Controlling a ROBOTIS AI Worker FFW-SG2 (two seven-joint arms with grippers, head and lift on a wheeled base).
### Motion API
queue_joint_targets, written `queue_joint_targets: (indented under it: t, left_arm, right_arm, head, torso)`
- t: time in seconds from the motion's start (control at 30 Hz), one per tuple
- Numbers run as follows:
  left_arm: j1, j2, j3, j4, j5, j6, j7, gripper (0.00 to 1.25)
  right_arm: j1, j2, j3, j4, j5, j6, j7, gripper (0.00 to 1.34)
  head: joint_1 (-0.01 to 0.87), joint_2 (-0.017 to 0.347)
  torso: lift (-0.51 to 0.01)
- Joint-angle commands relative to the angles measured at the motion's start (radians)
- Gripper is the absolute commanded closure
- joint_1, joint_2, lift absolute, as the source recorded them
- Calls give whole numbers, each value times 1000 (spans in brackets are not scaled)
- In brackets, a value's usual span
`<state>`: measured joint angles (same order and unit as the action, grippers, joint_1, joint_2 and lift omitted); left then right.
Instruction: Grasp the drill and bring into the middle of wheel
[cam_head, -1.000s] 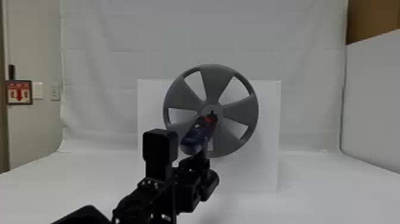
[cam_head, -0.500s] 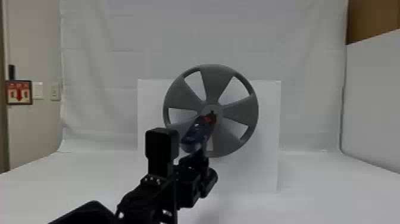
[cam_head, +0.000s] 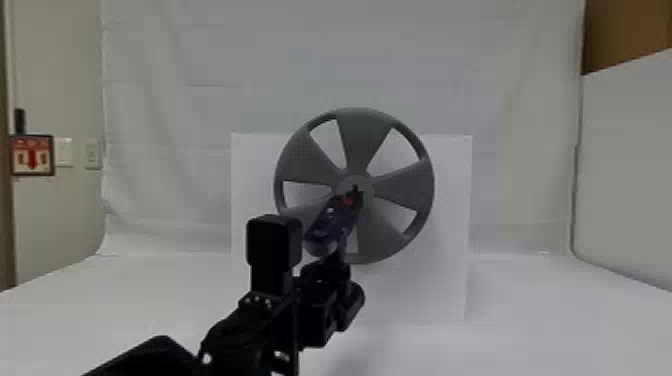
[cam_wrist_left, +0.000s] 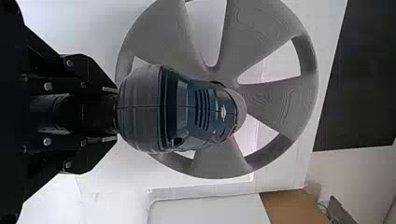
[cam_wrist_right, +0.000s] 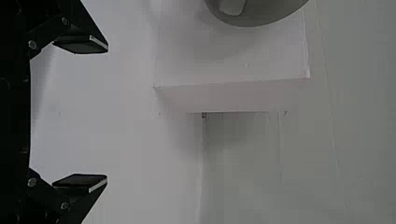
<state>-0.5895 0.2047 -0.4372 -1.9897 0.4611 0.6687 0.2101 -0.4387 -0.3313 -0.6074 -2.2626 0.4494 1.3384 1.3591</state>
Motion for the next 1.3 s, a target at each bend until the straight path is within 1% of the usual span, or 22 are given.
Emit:
queue_joint_targets:
  t: [0.0,1.27]
  left_arm:
    - [-1,-1,0,3,-2,-1,0,1177]
    - [-6,-2,2,14,-9,-11,0,1177]
  right_arm:
    - [0,0,0,0,0,1,8,295]
    - [2,0,1,0,0,1,8,298]
  head:
    - [54,31]
    - [54,31]
  torso:
    - [-403]
    - [-403]
